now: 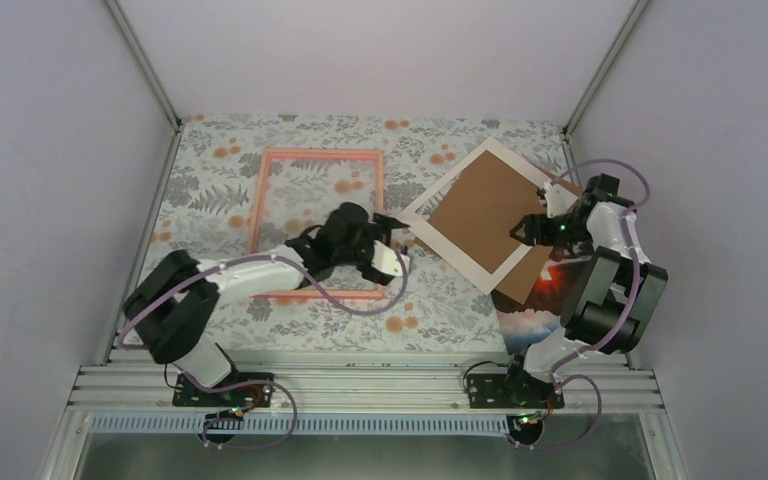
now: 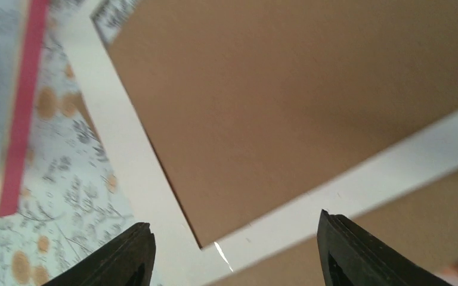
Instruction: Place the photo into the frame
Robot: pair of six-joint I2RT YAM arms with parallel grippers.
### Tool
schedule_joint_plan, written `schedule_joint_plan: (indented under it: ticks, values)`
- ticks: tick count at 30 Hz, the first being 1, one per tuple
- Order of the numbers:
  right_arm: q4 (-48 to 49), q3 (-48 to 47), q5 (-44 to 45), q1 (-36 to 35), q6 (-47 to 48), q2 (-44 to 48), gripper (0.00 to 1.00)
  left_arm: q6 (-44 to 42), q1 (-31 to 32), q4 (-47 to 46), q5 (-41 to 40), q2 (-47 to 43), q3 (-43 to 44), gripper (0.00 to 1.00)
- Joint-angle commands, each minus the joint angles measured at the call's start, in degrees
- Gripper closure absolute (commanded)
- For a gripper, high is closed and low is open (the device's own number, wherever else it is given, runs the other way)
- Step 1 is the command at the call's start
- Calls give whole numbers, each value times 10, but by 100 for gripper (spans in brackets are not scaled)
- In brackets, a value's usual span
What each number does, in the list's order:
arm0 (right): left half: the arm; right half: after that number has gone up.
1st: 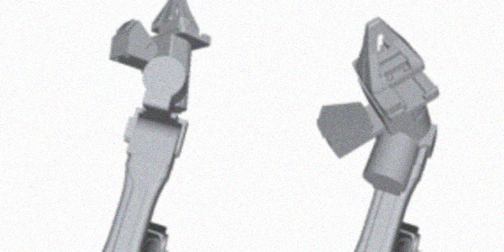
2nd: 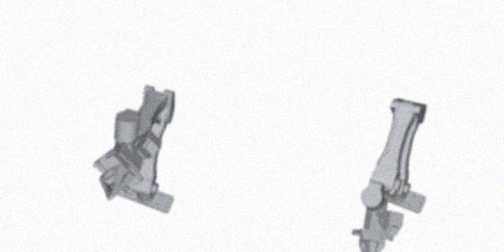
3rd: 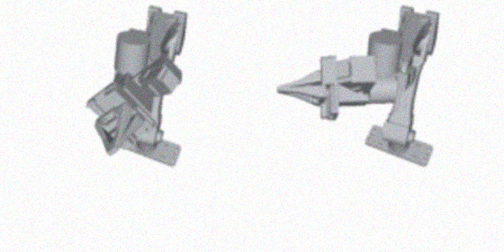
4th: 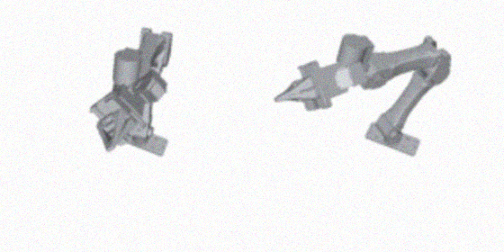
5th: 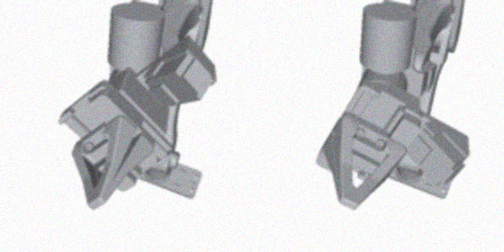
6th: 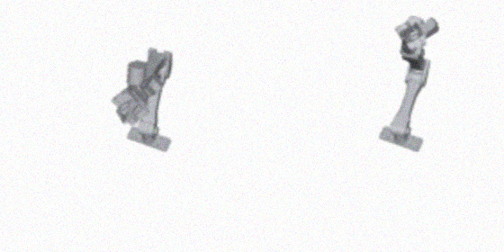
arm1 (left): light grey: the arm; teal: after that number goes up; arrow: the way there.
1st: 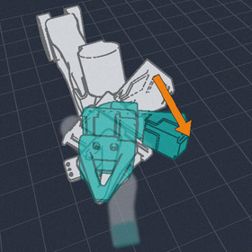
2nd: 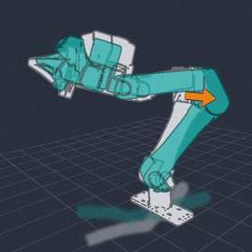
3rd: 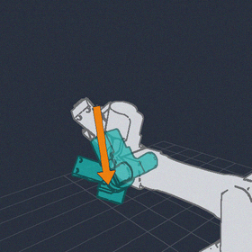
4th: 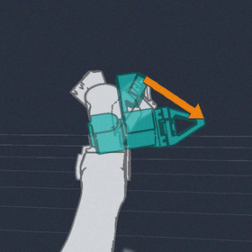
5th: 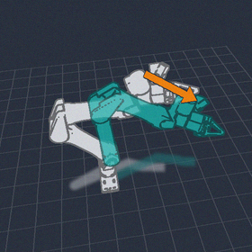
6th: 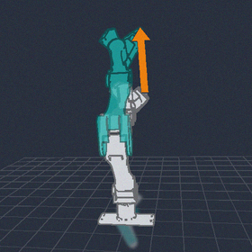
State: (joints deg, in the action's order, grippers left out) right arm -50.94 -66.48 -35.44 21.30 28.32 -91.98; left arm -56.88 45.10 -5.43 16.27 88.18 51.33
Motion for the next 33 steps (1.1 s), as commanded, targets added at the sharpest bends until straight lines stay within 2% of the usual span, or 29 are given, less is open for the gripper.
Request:
schedule_joint_plan:
  ticks: [1, 7, 15, 25, 30, 33]
  values:
    - [-23, 23, 47, 26, 38, -19, 34, -98, 62, -151, -7, 73, 13, 0]
    - [2, 31, 35, 38, 12, -78, 37, -147, 115, -215, -27, 187, 62, 0]
    - [34, 60, 48, 38, 3, -155, 39, -178, 144, -209, -40, 295, 144, 2]
    - [49, 80, 73, 37, 11, -194, 40, -224, 167, -208, -113, 400, 222, 7]
    - [50, 91, 83, 37, 18, -186, 40, -231, 172, -248, -134, 423, 230, 18]
    - [49, 92, 84, 37, 18, -181, 40, -225, 174, -272, -128, 417, 224, 31]
